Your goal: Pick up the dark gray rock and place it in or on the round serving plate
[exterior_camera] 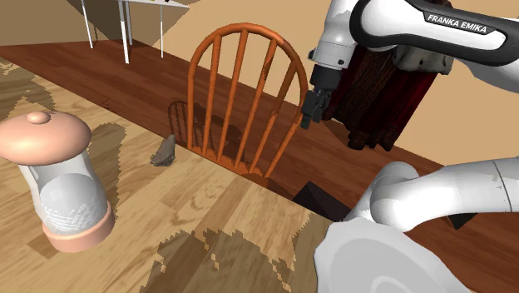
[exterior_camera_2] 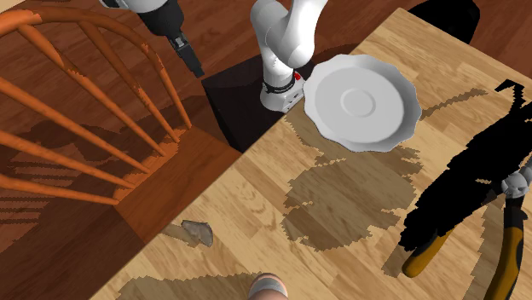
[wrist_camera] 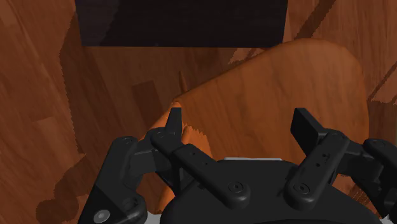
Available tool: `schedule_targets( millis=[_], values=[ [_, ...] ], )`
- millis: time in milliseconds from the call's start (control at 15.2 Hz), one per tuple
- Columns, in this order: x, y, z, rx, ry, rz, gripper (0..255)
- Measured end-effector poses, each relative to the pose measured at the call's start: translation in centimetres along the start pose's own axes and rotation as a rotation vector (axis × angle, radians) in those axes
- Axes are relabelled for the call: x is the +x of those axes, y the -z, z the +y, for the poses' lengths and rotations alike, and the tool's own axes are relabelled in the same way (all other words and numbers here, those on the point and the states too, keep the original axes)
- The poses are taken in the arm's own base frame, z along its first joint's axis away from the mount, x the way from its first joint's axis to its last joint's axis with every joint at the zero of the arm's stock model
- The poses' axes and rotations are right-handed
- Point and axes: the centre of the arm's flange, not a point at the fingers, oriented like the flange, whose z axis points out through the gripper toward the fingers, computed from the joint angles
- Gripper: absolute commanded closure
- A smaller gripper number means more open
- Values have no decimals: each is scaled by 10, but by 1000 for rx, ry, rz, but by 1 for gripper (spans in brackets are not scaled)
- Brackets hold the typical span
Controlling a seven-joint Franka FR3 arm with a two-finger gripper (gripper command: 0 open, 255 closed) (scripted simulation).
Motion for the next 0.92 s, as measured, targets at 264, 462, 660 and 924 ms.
schedule_targets(
  millis=[264,462,660,924],
  values=[
    [1,-1,-25,1,-27,21,0],
    [8,-8,-60,2,-66,50,0],
    [12,-14,-101,4,-107,80,0],
    [22,-13,-150,7,-163,120,0]
  ],
)
